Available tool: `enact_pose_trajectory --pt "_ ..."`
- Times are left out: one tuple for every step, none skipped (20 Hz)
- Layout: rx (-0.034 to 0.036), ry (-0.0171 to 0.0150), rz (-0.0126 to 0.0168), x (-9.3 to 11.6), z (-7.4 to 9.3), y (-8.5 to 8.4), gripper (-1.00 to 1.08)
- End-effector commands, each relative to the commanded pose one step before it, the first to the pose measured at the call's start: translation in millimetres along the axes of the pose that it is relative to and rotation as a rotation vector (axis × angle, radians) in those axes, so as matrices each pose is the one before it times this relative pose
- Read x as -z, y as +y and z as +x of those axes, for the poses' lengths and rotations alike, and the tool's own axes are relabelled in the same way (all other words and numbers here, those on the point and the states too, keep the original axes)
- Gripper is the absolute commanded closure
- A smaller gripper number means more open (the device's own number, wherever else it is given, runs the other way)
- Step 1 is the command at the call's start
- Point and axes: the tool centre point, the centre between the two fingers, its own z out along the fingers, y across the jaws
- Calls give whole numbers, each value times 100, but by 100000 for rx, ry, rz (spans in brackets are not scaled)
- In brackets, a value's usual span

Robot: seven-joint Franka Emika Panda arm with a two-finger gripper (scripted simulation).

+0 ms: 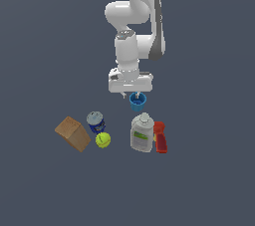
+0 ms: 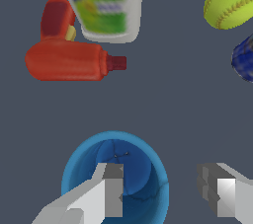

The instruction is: Pick up a designated object from a clutter of objects.

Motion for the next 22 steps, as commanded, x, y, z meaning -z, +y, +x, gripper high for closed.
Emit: enact_pose_trajectory --pt "-287 517 -1170 -348 -838 367 -20" --pt "-78 121 -363 -100 -257 112 -20" --pt "-64 103 -320 -85 -224 99 -20" --pt "-54 88 -283 -69 -190 85 -20" --pt "-42 70 -230 -56 -156 70 -20" --pt "-31 53 -179 -43 -122 55 -20" --pt "-22 38 -131 -30 -87 40 -20" --pt "-11 19 -66 -19 -52 23 -20" --pt "-8 13 -46 -4 -17 9 -20" --pt "29 -111 172 23 85 -48 -20" --pt "0 0 0 -12 -1 0 -20" --pt "0 0 0 -36 -3 0 -20" --pt "0 0 0 -61 -5 0 -20" --pt "0 0 0 -86 -7 -1 -20" --pt "0 0 0 -111 -9 -1 -20" --pt "0 0 0 -137 -10 -2 -20" --pt "-39 -9 -56 -172 -10 15 -20" --pt "0 0 0 -194 -13 -3 -20" --pt "0 0 0 -221 -14 -4 -20" --pt "-44 2 -21 -246 -12 14 -20" --pt "0 0 0 -263 -13 -6 -20" --pt "0 0 0 -253 -11 -5 -20"
